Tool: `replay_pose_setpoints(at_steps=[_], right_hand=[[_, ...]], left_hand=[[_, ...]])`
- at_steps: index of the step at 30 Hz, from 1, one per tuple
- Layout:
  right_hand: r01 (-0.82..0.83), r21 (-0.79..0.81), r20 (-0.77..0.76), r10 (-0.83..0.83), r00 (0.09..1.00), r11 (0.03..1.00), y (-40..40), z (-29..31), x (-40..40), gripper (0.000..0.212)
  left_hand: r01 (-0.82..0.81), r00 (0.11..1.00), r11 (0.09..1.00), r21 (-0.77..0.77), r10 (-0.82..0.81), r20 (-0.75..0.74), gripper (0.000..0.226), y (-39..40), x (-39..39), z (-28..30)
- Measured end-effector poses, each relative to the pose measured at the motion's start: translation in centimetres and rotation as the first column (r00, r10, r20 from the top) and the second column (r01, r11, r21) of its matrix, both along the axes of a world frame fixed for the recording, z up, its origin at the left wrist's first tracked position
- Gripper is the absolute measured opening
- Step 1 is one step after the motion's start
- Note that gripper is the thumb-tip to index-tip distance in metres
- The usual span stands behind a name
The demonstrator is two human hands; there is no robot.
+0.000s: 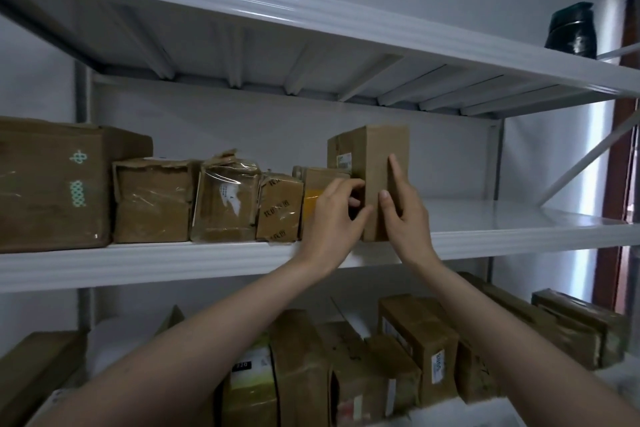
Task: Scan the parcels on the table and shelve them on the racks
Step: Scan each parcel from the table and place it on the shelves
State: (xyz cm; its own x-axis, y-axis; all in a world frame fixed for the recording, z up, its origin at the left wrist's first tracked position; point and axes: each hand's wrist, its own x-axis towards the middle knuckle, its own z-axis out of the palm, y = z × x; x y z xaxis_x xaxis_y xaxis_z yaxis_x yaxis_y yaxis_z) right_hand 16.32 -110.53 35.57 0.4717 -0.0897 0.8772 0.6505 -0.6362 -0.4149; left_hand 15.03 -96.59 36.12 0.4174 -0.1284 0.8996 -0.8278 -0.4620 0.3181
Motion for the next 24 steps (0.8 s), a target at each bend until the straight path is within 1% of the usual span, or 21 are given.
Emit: replay_pose_setpoints(at_steps=[3,5,6,7,9,10,11,13,15,18,20,21,22,24], right_hand=[[-0.014,-0.011,-0.013,0.014,1.000,1.000,0.2,-0.3,0.9,0.057],[0.012,-0.028,-0.041,-0.013,0.999,1.000,0.8,-0.5,1.0,0.061],[0.054,-0.044,-0.050,-0.056,0.997,0.998,1.2,-0.9,0.9,0.063],[0.134,-0.071,-0.036,-0.137,0.990,0.988,1.7,-1.4,0.7,0.065],[0.324,-0.141,0.079,-0.316,0.945,0.935,3.1,-2.9,0.0,0.066],[0.374,-0.160,0.149,-0.353,0.924,0.913,4.1,-3.8,-0.6,0.062],[0.386,-0.175,0.206,-0.350,0.914,0.906,5.2,-4.9,-1.1,0.056],[0.340,-0.241,0.271,-0.273,0.923,0.909,7.8,-7.3,-2.2,0.047],[0.257,-0.342,0.277,-0.164,0.947,0.904,10.6,-9.8,-2.9,0.047],[0.070,-0.450,0.193,0.020,0.981,0.890,15.4,-12.8,-4.1,0.046],[-0.027,-0.510,0.126,0.105,0.986,0.860,18.8,-13.9,-5.1,0.037],[-0.060,-0.545,0.094,0.132,0.987,0.836,20.7,-14.2,-5.8,0.035],[-0.092,-0.578,0.060,0.155,0.986,0.810,22.5,-14.3,-6.3,0.035],[-0.158,-0.613,-0.012,0.191,0.981,0.774,26.6,-14.3,-7.6,0.032]], left_hand=[[-0.096,0.995,0.994,0.043,0.095,0.024,0.042,0.3,0.6,-0.4],[-0.183,0.981,0.977,0.109,0.174,0.086,0.042,0.5,0.2,-0.9],[-0.238,0.966,0.958,0.160,0.216,0.145,0.041,0.7,-0.1,-1.3],[-0.289,0.946,0.936,0.200,0.248,0.206,0.037,1.1,-0.5,-1.8],[-0.340,0.923,0.905,0.257,0.269,0.274,0.030,2.7,-1.1,-3.8],[-0.339,0.929,0.892,0.300,0.266,0.258,0.028,3.8,-1.5,-5.3],[-0.335,0.938,0.874,0.353,0.273,0.214,0.027,5.2,-1.9,-6.9],[-0.307,0.951,0.811,0.498,0.287,0.119,0.024,8.3,-3.4,-10.1],[-0.319,0.942,0.693,0.646,0.308,0.135,0.017,11.7,-4.6,-13.4],[-0.342,0.917,0.528,0.777,0.369,0.152,0.019,17.3,-6.9,-17.1],[-0.346,0.873,0.425,0.837,0.472,0.121,0.028,20.8,-8.8,-18.0],[-0.309,0.846,0.393,0.866,0.530,0.061,0.034,22.5,-9.8,-18.3],[-0.276,0.824,0.397,0.875,0.566,0.003,0.040,24.1,-10.4,-18.3],[-0.302,0.759,0.412,0.860,0.650,-0.044,0.042,28.0,-11.5,-18.3]])
